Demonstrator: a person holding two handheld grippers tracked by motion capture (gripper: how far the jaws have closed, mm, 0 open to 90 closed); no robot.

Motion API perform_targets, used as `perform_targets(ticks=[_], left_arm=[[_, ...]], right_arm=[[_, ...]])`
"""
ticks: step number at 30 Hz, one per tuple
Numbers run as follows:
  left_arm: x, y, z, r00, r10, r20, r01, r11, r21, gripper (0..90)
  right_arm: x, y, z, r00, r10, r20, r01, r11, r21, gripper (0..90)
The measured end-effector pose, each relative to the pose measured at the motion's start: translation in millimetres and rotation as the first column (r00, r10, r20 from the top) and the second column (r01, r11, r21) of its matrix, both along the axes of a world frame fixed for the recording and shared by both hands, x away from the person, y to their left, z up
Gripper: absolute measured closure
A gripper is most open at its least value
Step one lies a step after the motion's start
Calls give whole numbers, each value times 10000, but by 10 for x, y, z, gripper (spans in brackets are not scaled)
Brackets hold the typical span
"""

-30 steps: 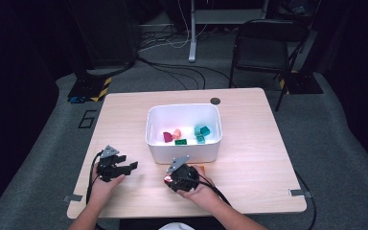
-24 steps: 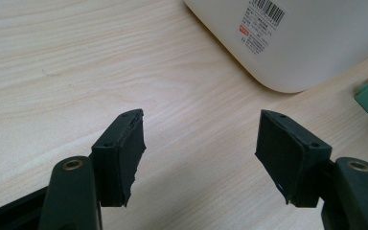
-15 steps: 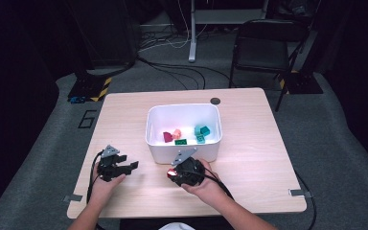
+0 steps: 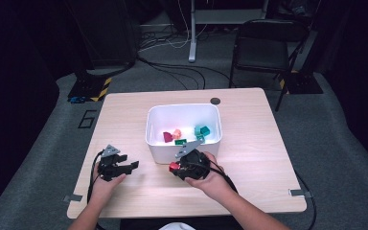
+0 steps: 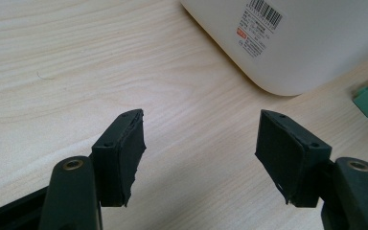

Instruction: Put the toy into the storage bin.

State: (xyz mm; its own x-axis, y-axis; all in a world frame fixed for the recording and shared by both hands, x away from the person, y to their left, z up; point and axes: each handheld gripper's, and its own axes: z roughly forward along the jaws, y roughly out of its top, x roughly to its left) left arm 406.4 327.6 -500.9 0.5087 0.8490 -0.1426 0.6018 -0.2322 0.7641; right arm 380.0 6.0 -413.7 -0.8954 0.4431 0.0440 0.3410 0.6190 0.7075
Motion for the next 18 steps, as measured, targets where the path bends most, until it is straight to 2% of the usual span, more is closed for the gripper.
perform_targets(ticks=[7,18], left_arm=[[9,-7,-1,10000,-22,21,23,10000,-38,336],[14,-14,1,10000,-39,16,39,10000,-4,337]], right_arm=[[14,-93,147,9997,-228,-110,229,9997,117,665],[75,-293,402,9984,-558,54,556,9978,356,666]])
